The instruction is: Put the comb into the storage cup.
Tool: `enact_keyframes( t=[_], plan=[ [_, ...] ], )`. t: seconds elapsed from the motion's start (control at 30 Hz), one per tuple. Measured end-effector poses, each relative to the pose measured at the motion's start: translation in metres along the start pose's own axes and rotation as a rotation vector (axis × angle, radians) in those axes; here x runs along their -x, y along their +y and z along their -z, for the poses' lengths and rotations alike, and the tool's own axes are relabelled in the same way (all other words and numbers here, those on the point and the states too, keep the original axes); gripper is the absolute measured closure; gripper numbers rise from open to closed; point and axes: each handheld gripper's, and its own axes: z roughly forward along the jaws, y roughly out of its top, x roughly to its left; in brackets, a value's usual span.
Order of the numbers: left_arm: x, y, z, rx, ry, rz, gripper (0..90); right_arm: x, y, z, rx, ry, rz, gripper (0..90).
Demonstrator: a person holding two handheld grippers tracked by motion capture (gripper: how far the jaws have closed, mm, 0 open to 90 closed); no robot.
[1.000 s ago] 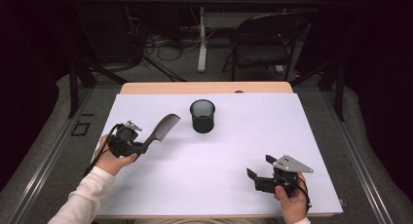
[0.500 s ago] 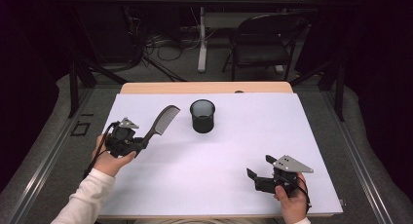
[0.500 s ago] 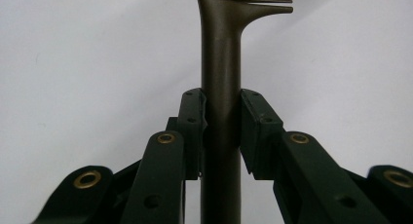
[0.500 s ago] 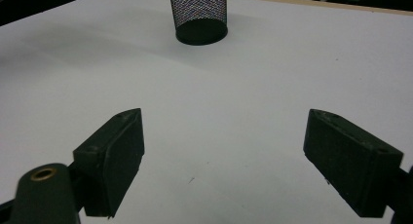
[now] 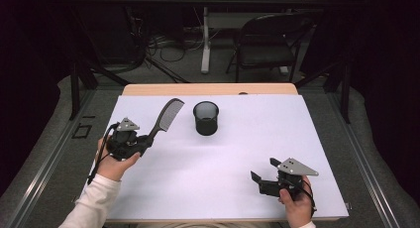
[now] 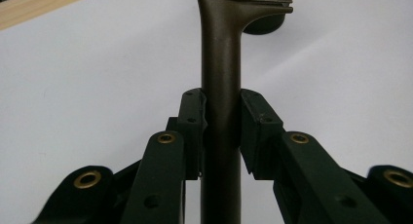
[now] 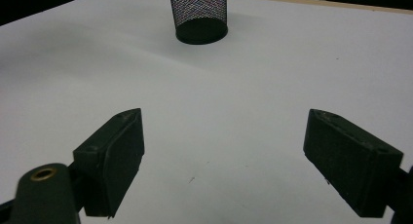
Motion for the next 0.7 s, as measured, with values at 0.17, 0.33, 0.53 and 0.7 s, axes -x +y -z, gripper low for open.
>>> enact_keyframes(
  t=[0.17, 0.33, 0.53, 0.7],
  plan=[
    [0.003, 0.001, 0.001, 0.042, -0.001, 0.001, 72.5, 0.000, 0.000, 0.000, -0.005, 0.000, -0.001, 14.8],
    [0.007, 0.004, 0.001, 0.081, 0.003, 0.009, 72.5, 0.000, 0.000, -0.001, 0.002, 0.000, -0.004, 14.8],
    [0.014, 0.008, 0.002, 0.137, 0.009, 0.024, 72.5, 0.000, 0.000, -0.001, 0.000, -0.001, -0.004, 14.8],
    [0.021, 0.011, 0.001, 0.175, 0.007, 0.016, 72.5, 0.001, 0.000, -0.001, 0.002, 0.000, -0.006, 14.8]
  ],
)
